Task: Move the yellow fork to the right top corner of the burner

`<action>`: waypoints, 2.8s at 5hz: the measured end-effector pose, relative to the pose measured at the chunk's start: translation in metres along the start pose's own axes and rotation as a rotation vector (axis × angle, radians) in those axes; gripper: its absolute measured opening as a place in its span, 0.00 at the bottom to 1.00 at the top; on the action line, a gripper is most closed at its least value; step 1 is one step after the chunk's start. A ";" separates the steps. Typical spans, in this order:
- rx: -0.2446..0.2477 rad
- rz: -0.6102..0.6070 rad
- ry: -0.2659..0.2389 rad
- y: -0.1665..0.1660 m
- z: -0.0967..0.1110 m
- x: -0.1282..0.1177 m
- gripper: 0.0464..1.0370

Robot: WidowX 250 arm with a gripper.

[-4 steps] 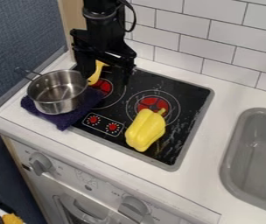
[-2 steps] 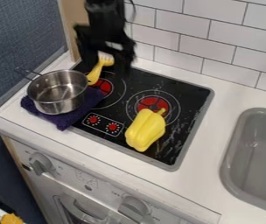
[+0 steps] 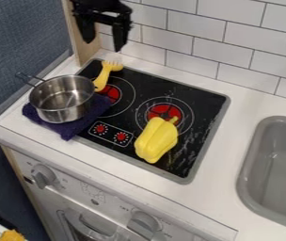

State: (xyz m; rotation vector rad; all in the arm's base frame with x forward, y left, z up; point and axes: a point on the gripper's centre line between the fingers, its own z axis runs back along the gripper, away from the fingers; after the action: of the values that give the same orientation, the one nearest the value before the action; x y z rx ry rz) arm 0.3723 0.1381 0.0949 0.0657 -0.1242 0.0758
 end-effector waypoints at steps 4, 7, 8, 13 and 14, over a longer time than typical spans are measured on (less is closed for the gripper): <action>-0.078 0.003 0.097 0.002 -0.082 -0.001 0.96; -0.024 -0.013 0.139 -0.005 -0.089 0.007 0.35; -0.025 0.000 0.150 -0.005 -0.088 0.005 0.30; -0.058 -0.066 0.018 -0.171 -0.020 0.004 0.30; -0.055 -0.051 0.056 -0.182 -0.042 0.001 0.30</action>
State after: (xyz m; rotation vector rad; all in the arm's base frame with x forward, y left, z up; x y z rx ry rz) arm 0.3932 -0.0404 0.0426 0.0118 -0.0680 0.0231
